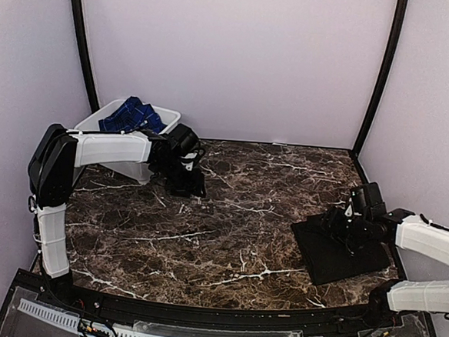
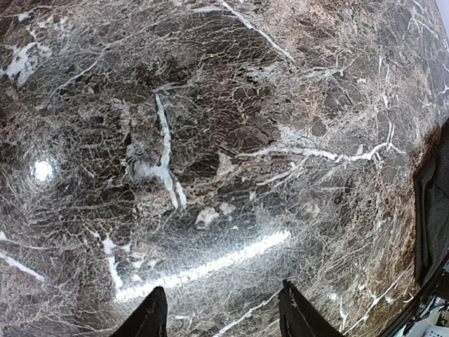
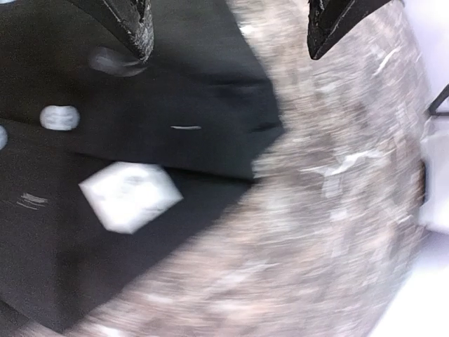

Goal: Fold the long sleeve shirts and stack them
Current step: Move the square-folded shirt to the corner of the board.

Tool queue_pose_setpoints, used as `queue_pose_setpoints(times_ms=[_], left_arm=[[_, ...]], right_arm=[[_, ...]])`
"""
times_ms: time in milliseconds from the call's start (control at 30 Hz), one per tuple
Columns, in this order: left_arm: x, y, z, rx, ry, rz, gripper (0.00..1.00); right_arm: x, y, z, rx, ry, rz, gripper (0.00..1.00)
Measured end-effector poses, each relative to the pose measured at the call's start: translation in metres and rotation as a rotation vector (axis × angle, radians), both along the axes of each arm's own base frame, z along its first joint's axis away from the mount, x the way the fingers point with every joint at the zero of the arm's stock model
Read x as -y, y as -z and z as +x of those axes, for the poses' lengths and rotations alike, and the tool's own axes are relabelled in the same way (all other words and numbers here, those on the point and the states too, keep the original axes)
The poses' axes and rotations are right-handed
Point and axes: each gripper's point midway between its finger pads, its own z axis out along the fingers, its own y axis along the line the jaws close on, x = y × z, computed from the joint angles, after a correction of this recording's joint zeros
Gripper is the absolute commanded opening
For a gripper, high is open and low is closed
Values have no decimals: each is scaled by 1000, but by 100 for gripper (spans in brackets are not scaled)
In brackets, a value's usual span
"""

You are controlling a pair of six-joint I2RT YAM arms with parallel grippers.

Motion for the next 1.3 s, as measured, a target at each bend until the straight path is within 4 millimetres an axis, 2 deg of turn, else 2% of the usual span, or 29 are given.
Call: queue_pose_setpoints(times_ms=[67, 133, 367, 667, 833, 933, 1133, 1200, 1300], left_arm=[[0, 0, 0, 0, 0, 0, 53], [0, 0, 0, -1, -1, -1, 53], [0, 0, 0, -3, -1, -3, 53], [0, 0, 0, -3, -2, -2, 53], [-1, 1, -1, -5, -3, 3, 53], [-1, 1, -1, -6, -3, 4, 53], [-1, 1, -1, -5, -4, 6, 53], [-1, 1, -1, -5, -4, 6, 53], [-1, 1, -1, -5, -4, 6, 53]], right_arm=[[-17, -15, 6, 45, -47, 20, 73], [-29, -19, 14, 67, -82, 41, 73], [-64, 15, 29, -24, -211, 49, 73], [-92, 21, 58, -5, -280, 98, 73], [-88, 30, 62, -17, -252, 104, 72], [-76, 31, 67, -3, -201, 118, 73], [-36, 30, 68, 22, -66, 110, 72], [-27, 30, 66, 25, -42, 107, 72], [-26, 30, 65, 25, -43, 104, 72]])
